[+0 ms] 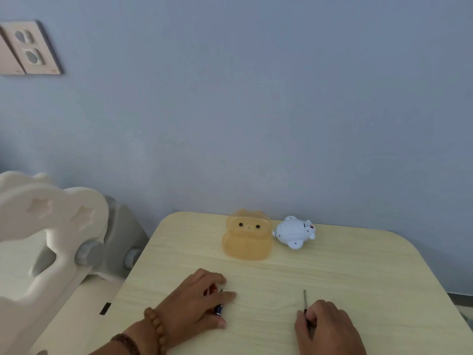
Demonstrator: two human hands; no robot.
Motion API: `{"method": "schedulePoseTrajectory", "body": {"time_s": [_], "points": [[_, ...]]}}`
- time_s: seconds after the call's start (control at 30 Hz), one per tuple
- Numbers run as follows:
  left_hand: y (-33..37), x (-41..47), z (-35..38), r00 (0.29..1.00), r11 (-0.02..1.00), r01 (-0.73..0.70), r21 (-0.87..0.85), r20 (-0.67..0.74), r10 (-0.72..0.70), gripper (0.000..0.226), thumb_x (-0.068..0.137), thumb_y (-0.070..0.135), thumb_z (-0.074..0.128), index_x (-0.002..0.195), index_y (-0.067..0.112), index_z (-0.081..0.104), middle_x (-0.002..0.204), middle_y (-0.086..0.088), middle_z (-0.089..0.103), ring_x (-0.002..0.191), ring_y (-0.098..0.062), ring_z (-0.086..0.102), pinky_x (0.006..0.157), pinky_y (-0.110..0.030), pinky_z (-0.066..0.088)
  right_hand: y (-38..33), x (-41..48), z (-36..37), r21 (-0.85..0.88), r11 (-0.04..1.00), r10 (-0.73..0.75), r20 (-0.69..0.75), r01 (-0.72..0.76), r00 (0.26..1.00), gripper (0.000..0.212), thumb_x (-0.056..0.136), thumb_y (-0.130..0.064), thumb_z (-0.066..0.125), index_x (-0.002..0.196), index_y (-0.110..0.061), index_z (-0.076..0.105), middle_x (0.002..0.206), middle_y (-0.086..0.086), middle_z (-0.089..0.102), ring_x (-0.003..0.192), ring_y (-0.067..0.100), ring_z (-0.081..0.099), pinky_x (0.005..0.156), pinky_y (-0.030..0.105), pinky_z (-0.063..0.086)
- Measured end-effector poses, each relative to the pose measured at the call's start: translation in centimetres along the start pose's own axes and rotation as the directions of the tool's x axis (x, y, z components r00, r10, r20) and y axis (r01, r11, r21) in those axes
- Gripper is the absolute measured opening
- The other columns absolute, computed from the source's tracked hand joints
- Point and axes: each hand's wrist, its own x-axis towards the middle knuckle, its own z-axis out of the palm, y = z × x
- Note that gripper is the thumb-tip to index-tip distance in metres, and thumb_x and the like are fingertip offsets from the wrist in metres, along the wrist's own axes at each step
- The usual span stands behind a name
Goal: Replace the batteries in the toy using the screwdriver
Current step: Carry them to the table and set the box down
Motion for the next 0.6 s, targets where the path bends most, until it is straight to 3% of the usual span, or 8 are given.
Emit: {"method": "schedulePoseTrajectory", "body": {"time_s": [0.17, 0.6], "points": [[-0.2, 0.1, 0.3, 0.998, 0.994, 0.000, -0.113, -0.061, -0.007, 0.046, 0.086, 0.057, 0.065, 0.125, 0.033, 0.060, 0.120, 0.008, 0.056, 0.109, -0.008, 0.050, 0.089, -0.023, 0.049, 0.0, 0.2, 0.2, 0.005, 1.000, -0.015, -0.027, 0.015, 1.000, 0.033, 0.073, -0.038, 0.048, 0.052, -0.013, 0.049, 0.049, 0.003, 0.046, 0.040, 0.032, 0.046, 0.040, 0.031, 0.032], [-1.3, -0.9, -0.1, 0.997, 0.995, -0.048, -0.084, -0.061, 0.043, 0.046, 0.085, 0.058, 0.067, 0.122, 0.031, 0.063, 0.117, 0.009, 0.059, 0.104, -0.004, 0.052, 0.086, -0.016, 0.047, -0.1, 0.2, 0.1, -0.050, 0.998, -0.032, -0.067, 0.028, 0.997, 0.033, 0.074, -0.034, 0.047, 0.050, -0.012, 0.048, 0.047, 0.004, 0.044, 0.038, 0.030, 0.044, 0.038, 0.030, 0.032]]}}
